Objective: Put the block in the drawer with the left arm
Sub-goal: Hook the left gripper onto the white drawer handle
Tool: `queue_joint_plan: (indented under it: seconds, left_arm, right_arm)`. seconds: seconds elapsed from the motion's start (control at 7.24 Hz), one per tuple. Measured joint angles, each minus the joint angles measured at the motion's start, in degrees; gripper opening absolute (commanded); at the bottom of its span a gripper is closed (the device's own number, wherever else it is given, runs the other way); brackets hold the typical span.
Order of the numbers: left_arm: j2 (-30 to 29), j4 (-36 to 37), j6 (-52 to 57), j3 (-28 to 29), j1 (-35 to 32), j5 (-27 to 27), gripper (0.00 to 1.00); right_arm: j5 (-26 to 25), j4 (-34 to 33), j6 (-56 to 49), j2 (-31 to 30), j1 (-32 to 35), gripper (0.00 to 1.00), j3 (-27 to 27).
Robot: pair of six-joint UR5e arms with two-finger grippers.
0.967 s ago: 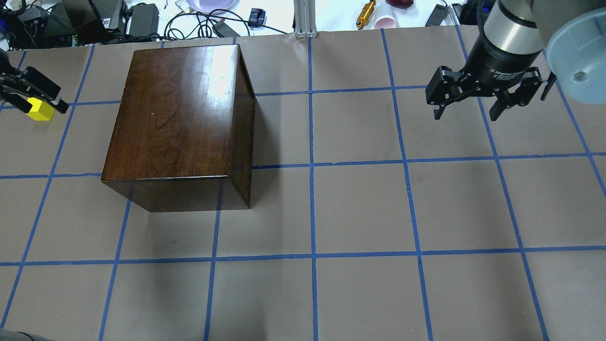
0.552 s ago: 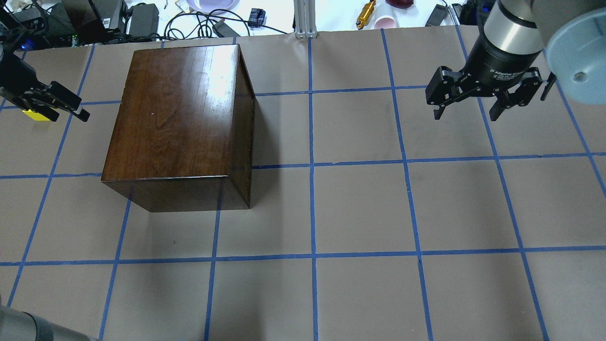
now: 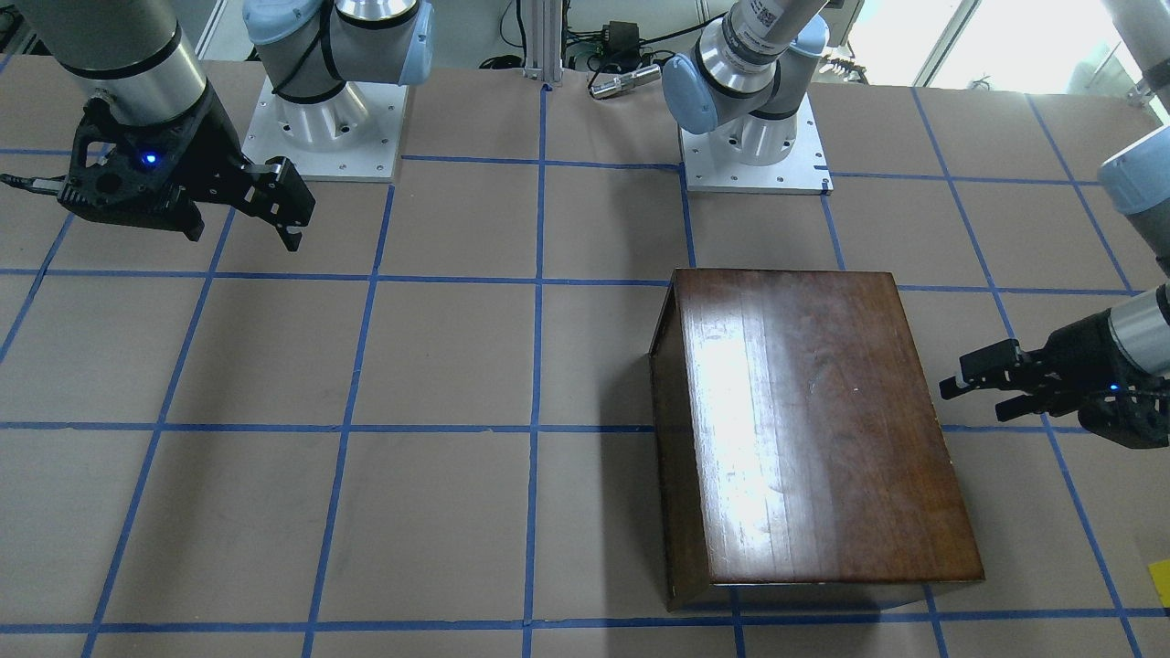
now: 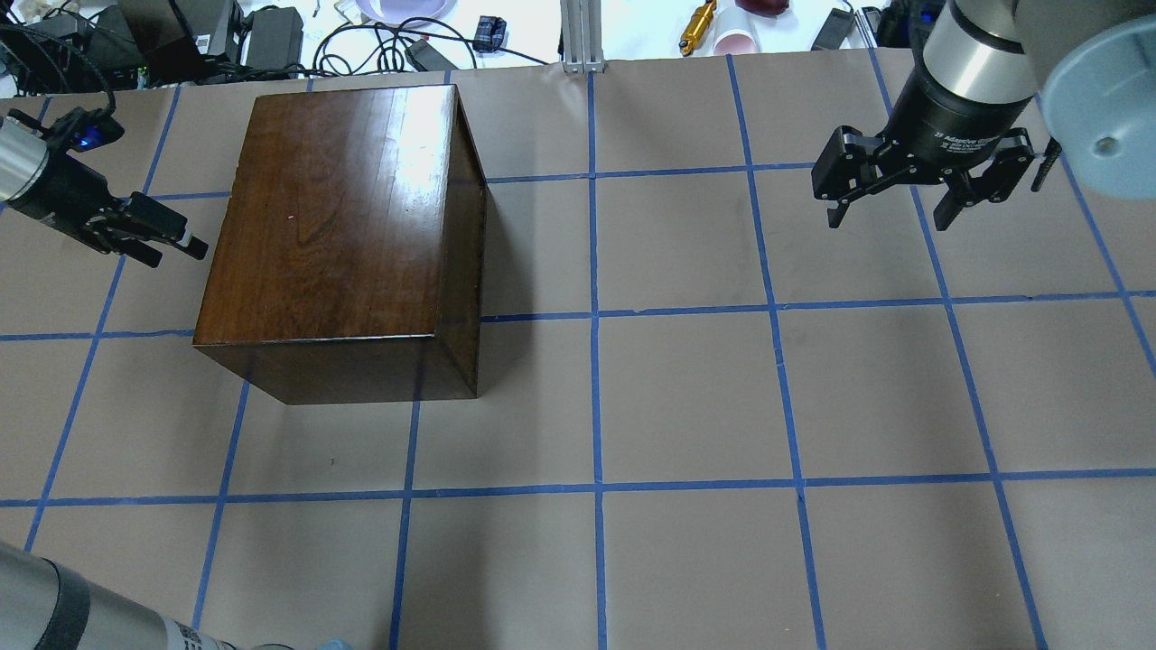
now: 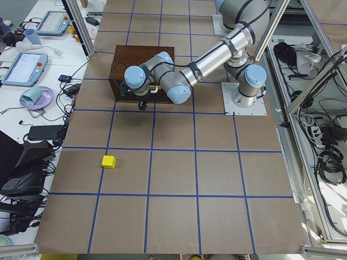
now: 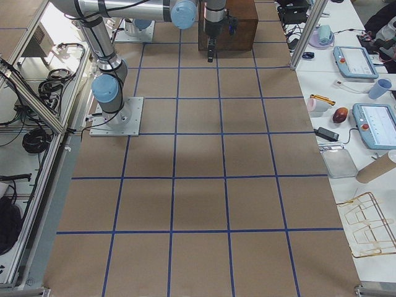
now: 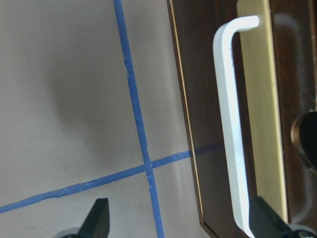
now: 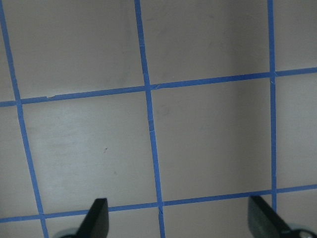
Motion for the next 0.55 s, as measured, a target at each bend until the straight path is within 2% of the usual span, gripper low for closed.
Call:
queue_joint_plan:
  seconds: [0.55]
  left_arm:
    - [-1.28, -0.05, -1.68, -0.14, -0.01, -4.02, 1.0]
  right_arm:
    - [0.0, 0.0, 0.0, 0.0, 0.0, 1.0, 0.0]
